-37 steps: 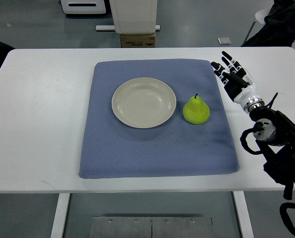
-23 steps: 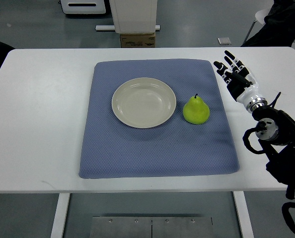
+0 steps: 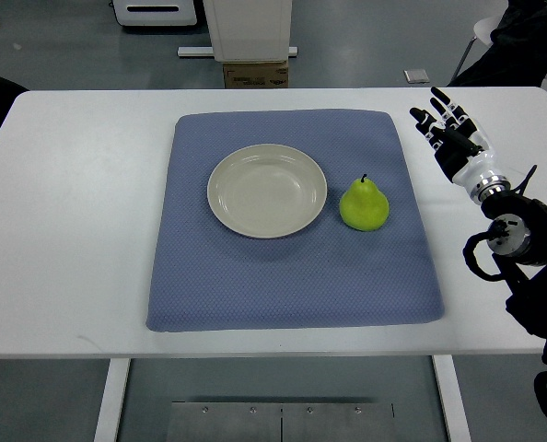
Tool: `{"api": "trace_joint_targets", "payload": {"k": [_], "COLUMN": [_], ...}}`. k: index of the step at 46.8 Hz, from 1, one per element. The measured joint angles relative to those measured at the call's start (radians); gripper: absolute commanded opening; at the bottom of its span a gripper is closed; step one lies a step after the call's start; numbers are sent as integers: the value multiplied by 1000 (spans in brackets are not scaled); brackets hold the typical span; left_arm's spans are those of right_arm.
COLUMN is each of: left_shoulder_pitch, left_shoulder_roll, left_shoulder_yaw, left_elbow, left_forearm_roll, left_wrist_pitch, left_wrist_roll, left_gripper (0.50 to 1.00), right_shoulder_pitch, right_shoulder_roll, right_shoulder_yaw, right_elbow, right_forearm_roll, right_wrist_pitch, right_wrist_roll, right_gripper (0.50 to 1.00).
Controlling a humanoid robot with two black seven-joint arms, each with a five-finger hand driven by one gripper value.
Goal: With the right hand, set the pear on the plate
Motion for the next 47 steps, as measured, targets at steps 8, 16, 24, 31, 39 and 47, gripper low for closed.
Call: {"api": "trace_joint_targets", "payload": {"k": [8,16,24,31,39,47], "left_shoulder_pitch": [1,1,1,1,1,1], "left_shoulder_roll": [0,0,0,0,0,0], "left_shoulder_yaw": [1,1,1,1,1,1], "left_elbow": [0,0,0,0,0,0], "left_forearm_roll": [0,0,0,0,0,0], "left_wrist_pitch": [0,0,0,0,0,0], "left_wrist_roll": [0,1,1,1,1,1], "left_gripper": [1000,1000,1000,1000,1000,1000], "right_shoulder_pitch": [2,6,17,18,19,19], "right_shoulder_roll": [0,-14,-14,-17,-17,-16], "right_shoulder_yaw": [2,-1,-1,-12,-18,-21], "right_elbow": [-1,-34,-63,-64,-64,-64], "right_forearm_roll": [21,52,53,53,54,54], "right_wrist_pitch": [0,-1,-2,-2,-2,-1], "right_wrist_roll": [1,0,-2,-2,1,1], "right_gripper": [1000,1000,1000,1000,1000,1000]}}
